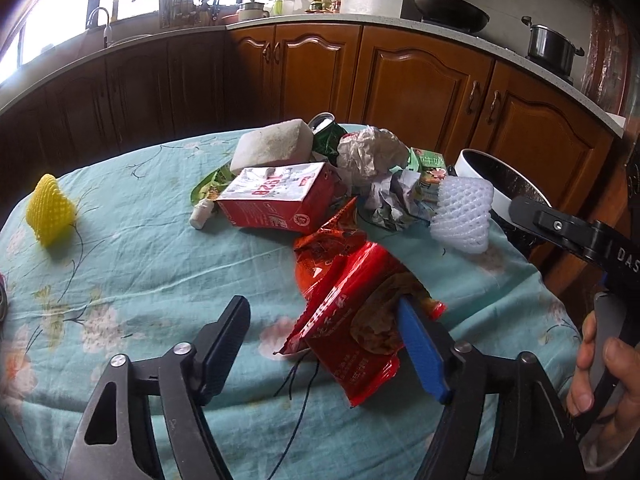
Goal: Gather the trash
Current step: 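Grasp the red snack bag with the left gripper while the right grasps the white foam net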
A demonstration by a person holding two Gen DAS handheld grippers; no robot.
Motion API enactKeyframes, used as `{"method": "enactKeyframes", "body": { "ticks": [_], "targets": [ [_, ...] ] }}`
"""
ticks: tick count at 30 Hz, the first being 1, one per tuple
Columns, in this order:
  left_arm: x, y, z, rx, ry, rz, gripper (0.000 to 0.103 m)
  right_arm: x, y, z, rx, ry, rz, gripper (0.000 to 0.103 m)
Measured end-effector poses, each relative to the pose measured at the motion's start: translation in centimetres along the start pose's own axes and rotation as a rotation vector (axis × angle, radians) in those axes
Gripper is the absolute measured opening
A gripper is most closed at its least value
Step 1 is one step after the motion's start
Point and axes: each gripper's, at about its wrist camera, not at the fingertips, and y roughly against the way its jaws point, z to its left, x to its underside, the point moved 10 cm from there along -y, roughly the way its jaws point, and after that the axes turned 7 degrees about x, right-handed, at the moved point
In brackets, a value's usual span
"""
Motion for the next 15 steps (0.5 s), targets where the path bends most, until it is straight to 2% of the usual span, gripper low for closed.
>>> {"method": "enactKeyframes", "body": {
  "ticks": [3, 5, 6, 8, 9, 15],
  "targets": [
    [-0.1, -1.0, -0.4, 0.015, -0.015, 0.018, 0.054, 0.3, -1.8, 0.4, -0.021, 0.001, 0.046, 0.078],
    [0.0, -1.2, -0.6, 0.031, -0.014, 0.027, 0.036, 0.7, -3.0, 0.8, -0.027, 0.013, 0.080, 0.058],
    [-0.1, -1.4, -0.7, 0.040, -0.013, 0.034, 0.034, 1.0, -3.5, 0.9, -0.031, 0.016, 0.095, 0.051],
    [0.0, -1.5, -1.0, 0.058, -0.012, 0.034, 0.024, 1.4, -4.0, 0.9, -0.032, 0.019, 0.114, 0.017],
    [0.0, -1.5, -1.2, 0.065, -0.014, 0.034, 0.023, 1.5, -4.0, 0.9, -0.038, 0.019, 0.117, 0.013],
    [-0.8, -0.3, -2.9, 0.102, -0.038, -0.004, 0.018, 1.0, -2.1, 0.3, -0.054, 0.010, 0.086, 0.011]
  ]
}}
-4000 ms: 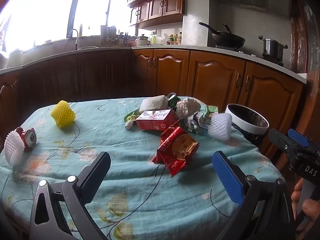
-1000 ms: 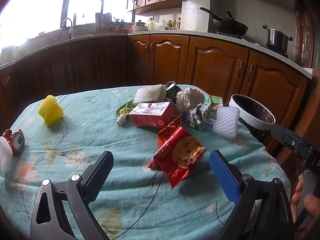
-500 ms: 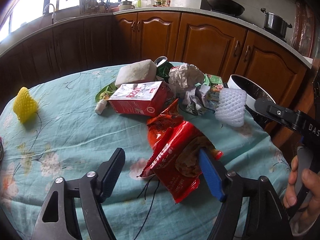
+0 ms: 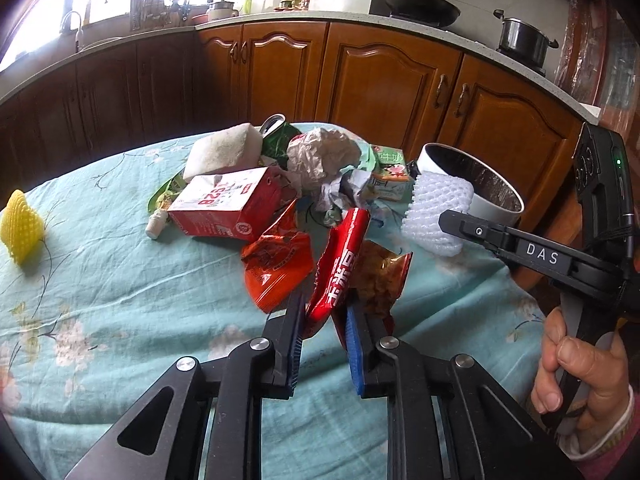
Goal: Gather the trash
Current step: 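Grasp the red snack bag with the left gripper while the right grasps the white foam net, then carry both items over the bin and open both grippers to drop them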
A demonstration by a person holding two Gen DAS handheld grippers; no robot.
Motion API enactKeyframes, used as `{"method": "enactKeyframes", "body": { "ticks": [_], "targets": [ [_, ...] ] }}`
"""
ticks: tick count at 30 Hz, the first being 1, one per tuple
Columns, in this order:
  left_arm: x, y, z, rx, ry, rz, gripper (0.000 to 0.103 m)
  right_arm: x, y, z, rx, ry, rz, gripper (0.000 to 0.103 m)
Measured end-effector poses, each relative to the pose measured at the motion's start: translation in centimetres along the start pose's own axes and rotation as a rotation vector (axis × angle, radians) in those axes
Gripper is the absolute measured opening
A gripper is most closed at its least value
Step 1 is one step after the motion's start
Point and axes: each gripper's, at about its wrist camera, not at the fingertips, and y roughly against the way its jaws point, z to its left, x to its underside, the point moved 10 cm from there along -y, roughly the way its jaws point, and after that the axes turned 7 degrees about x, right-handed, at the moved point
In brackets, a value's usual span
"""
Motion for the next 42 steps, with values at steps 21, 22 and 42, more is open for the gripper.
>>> {"method": "enactKeyframes", "body": {
  "ticks": [21, 22, 42],
  "targets": [
    [-8.0, -6.5, -8.9, 0.079, -0.130, -0.027, 0.016, -5.6, 6.2, -10.7, 0.092, -0.100, -0.114, 0.011],
    [-8.5, -7.4, -9.1, 0.080, -0.133, -0.023, 0.016, -5.9, 6.3, -11.2, 0.096, -0.100, -0.113, 0.011],
    [-15.3, -22.8, -13.4, 0.105, -0.176, 0.131, 0.018, -8.6, 1.0, -18.1, 0.149, -0.114, 0.016, 0.012]
  ]
}}
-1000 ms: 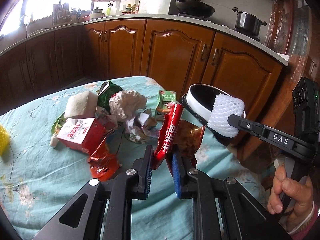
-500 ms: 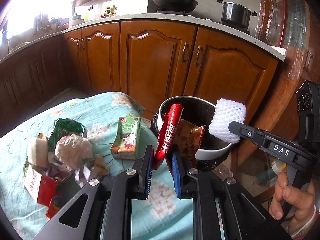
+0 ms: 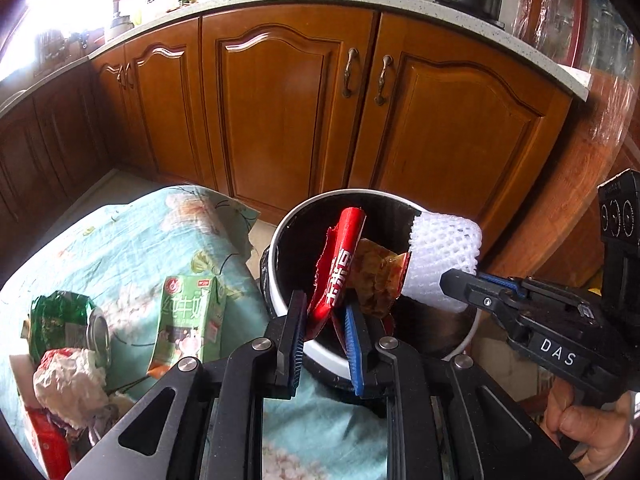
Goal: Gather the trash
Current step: 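Carry both items over the bin and open both grippers to drop them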
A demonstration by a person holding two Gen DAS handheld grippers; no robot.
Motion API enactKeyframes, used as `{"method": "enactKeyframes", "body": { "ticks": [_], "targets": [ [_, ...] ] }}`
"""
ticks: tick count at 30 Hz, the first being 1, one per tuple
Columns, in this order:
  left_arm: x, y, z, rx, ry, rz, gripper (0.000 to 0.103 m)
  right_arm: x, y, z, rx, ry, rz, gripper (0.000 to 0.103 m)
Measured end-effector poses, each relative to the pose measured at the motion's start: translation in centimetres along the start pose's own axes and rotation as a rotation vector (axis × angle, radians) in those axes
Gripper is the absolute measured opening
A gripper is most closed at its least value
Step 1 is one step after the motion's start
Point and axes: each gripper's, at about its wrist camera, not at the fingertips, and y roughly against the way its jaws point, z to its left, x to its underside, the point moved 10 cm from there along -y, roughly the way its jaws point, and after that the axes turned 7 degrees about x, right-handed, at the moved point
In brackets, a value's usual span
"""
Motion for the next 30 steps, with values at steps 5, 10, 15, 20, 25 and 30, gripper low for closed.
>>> {"method": "enactKeyframes", "body": {
  "ticks": [5, 10, 15, 20, 25, 30],
  "targets": [
    [0.1, -1.4, 0.0, -0.008, 0.000, 0.030, 0.035, 0.2, -1.2, -0.8, 0.003, 0.005, 0.033, 0.020],
    [0.0, -1.1, -0.1, -0.011, 0.015, 0.018, 0.052, 0.5, -1.3, -1.3, -0.008, -0.016, 0.036, 0.051],
    [1.2, 0.8, 0.0, -0.026, 0.024, -0.004, 0.054, 0.7, -0.8, -1.2, -0.003, -0.016, 0.025, 0.051],
    [3.6, 3.6, 0.5, -0.022, 0.082, -0.041, 0.061, 1.5, 0.8, -0.6, -0.012, -0.029, -0.008, 0.061],
    [6.4, 6.7, 1.6, -0.030, 0.148, -0.082, 0.063, 2.9, 2.7, 1.4, -0.024, -0.040, -0.052, 0.085],
    [9.8, 10.2, 3.1, -0.076, 0.176, -0.117, 0.065, 4.7, 3.8, 4.0, -0.058, -0.052, -0.076, 0.095]
  ]
}}
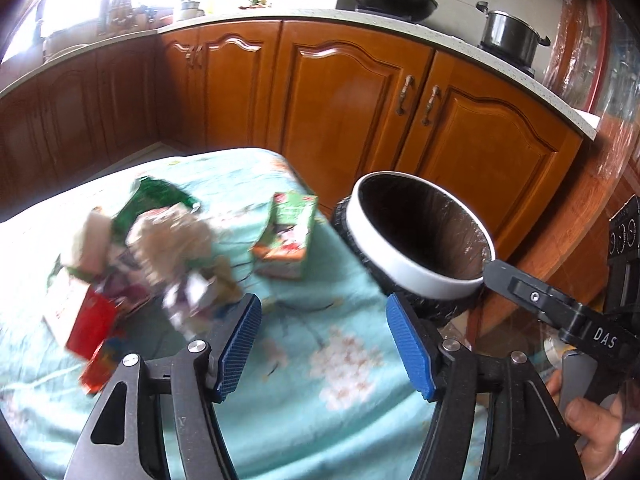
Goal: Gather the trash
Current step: 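Move both tools back to the table toward the remaining trash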
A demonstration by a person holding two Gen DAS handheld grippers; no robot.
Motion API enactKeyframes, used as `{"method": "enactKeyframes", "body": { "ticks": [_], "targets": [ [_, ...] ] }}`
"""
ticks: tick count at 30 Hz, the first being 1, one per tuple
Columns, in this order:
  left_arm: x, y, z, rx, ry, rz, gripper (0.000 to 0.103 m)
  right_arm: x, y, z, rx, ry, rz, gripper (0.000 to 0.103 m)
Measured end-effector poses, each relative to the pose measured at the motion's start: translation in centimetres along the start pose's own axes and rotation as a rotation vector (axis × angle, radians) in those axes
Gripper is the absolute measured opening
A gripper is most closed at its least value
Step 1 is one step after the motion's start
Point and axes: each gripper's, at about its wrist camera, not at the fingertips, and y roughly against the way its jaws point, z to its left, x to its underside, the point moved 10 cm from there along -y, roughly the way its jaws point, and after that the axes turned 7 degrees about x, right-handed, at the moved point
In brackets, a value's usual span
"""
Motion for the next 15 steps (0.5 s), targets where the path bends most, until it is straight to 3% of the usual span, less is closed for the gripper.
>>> {"method": "enactKeyframes", "body": {
  "ticks": [15],
  "targets": [
    [5.1, 9.3, 6.8, -0.128, 0.156, -0.077, 0.068, 4.9, 0.3, 6.3, -0.078, 0.037, 0.044, 0.097]
  ]
}}
